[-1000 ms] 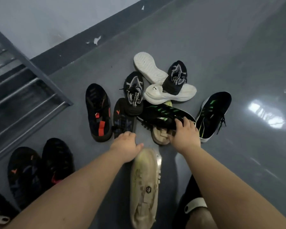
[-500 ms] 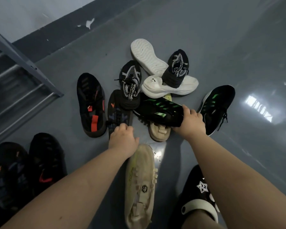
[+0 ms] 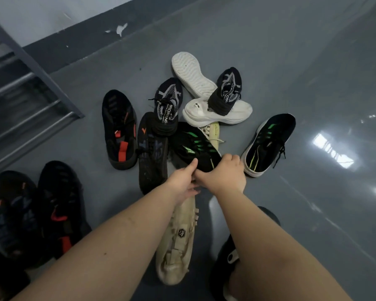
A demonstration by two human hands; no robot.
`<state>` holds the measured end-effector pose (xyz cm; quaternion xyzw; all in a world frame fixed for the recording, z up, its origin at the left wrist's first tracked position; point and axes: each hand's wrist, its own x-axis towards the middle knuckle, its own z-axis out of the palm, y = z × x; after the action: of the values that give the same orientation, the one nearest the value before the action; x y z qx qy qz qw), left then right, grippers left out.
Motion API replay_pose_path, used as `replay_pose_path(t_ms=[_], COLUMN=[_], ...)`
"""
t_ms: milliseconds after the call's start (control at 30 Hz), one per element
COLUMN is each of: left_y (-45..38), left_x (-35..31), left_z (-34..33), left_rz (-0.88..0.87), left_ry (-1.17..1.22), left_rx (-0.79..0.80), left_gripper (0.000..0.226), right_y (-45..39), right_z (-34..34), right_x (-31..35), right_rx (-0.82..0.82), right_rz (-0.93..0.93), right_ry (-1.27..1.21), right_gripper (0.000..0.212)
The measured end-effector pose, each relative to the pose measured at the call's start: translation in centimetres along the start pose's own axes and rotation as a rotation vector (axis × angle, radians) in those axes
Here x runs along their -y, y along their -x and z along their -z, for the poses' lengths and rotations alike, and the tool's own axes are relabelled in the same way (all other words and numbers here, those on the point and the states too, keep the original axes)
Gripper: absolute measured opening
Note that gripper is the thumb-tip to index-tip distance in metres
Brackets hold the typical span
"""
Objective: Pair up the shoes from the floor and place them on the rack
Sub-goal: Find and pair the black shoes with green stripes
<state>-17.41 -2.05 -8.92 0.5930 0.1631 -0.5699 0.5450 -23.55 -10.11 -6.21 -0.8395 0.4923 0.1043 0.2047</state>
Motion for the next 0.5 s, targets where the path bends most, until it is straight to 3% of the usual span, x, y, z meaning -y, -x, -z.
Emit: replay_pose_path(t_ms=[100, 267, 500], left_y=[1.7, 5.5, 10.6], left_x=[0.3, 1.2, 3.7], left_z=[1.1, 3.7, 7.4], left_rz=[-0.004, 0.044, 0.054], left_ry=[0.082, 0.012, 0.016], left_rx=[-0.016, 0.046, 0.08], left_gripper=[0.042, 0.023, 0.03], right_y=[3.3, 7.1, 12.9], right_z=[-0.6, -1.0, -1.0], right_x=[0.7, -0.5, -1.4], right_rx=[0.008, 0.138, 0.312], right_rz=[-0.058, -0.122, -0.313], right_ry=[-0.139, -0.445, -1.075], right_gripper=[0.081, 0.088, 0.052])
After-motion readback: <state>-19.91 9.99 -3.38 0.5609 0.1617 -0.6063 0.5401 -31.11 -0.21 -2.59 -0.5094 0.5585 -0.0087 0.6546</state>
